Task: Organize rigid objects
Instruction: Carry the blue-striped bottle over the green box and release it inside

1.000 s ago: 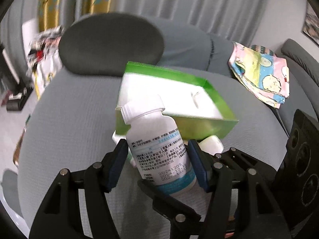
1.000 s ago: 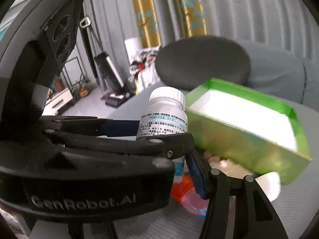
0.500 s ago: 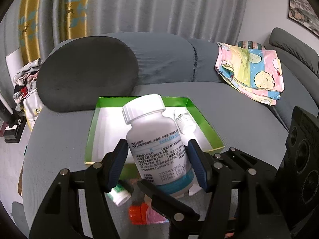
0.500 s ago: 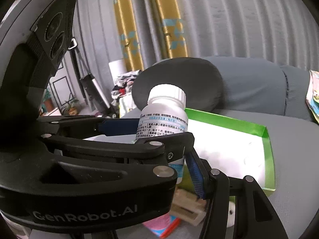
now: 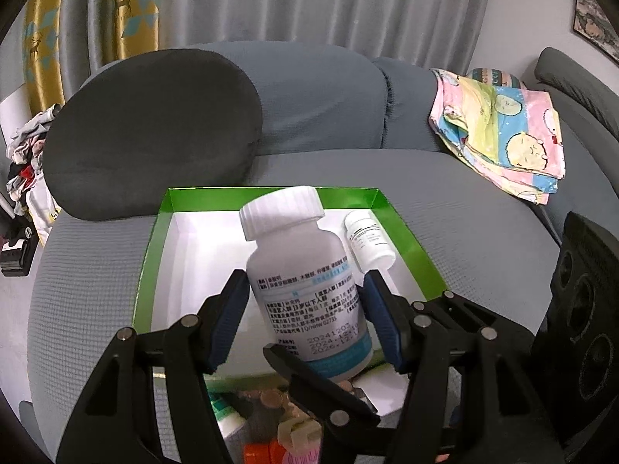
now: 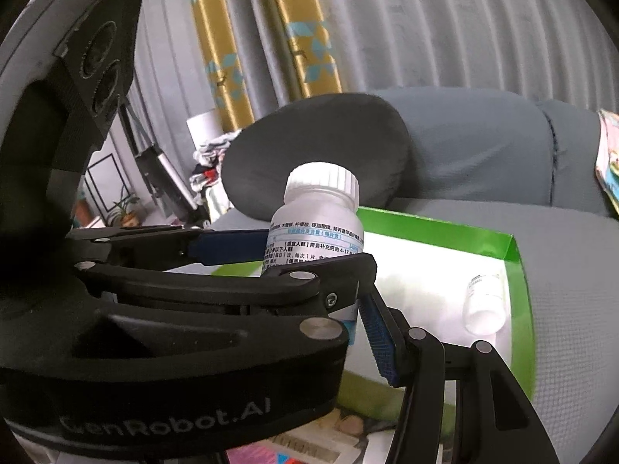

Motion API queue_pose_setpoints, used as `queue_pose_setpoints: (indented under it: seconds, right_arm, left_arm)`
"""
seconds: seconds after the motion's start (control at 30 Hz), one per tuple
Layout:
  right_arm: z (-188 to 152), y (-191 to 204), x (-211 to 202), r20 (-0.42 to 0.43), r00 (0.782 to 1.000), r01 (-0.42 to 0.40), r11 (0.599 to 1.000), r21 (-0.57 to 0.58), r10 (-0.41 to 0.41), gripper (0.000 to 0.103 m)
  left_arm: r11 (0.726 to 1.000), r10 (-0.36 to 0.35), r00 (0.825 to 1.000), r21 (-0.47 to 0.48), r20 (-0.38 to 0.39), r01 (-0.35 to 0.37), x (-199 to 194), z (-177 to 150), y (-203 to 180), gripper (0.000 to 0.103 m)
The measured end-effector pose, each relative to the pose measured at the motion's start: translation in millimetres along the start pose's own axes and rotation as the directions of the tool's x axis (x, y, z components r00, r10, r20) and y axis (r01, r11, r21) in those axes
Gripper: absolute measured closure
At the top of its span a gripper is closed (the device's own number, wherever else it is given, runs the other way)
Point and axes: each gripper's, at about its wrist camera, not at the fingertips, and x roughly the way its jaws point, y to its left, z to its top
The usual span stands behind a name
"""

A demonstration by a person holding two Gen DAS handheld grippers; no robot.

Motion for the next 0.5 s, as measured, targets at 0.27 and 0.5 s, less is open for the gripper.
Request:
queue_pose_setpoints:
  seconds: [0.27, 0.5]
  right_arm:
    - [-0.8, -18.6, 16.6, -0.042, 0.998, 0.050, 0.997, 0.062, -0.048, 0.041]
    - [-17.2, -16.7, -1.4, -0.050, 0.995, 0.083, 0.995, 0.049, -0.081, 0.037]
  left_arm:
    - [0.997, 0.077, 0.997, 0.003, -0.014, -0.077, 18.2, -0.3, -2.7, 0.013]
    - [0.992, 0.124, 0.991, 0.000, 0.055, -0.124, -1.0, -13.6, -2.7, 0.013]
